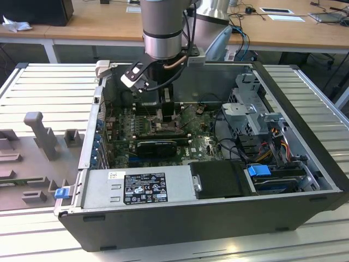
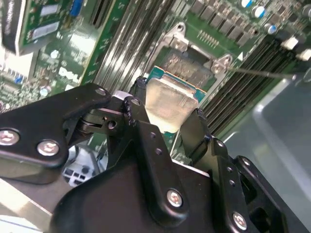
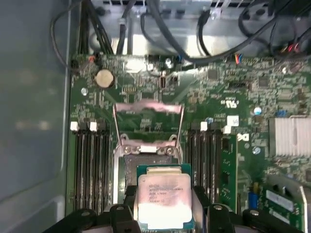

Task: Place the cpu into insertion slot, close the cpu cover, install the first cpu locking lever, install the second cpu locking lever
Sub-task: 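Place the cpu into insertion slot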

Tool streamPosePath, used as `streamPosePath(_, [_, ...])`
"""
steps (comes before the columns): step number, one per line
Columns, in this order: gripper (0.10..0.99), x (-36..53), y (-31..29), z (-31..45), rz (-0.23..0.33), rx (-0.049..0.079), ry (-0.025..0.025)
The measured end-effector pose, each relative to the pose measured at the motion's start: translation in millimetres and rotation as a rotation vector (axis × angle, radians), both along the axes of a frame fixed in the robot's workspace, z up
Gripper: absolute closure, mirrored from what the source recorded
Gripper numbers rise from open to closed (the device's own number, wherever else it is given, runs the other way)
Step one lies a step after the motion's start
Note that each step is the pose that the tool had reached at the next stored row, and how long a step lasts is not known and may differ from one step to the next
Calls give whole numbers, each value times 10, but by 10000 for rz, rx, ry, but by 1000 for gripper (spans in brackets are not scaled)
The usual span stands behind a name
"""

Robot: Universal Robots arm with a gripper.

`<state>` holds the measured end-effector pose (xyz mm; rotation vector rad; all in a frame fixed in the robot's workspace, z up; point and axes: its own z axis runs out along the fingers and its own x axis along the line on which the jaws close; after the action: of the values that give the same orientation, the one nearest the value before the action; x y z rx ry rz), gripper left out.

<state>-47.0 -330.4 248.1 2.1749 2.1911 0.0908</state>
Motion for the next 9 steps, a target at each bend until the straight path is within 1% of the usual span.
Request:
streamPosePath(2, [557,-12,5,-41,0,1,0])
streamPosePath(3, [557,-11,6,-93,2,1,1])
streamPosePath(4, [557,-5,6,-124,1,1,0])
streamPosePath(7, [557,3,9,-176,-1,2,0])
streamPosePath(9, [557,7,11,-190,-6,-3,1])
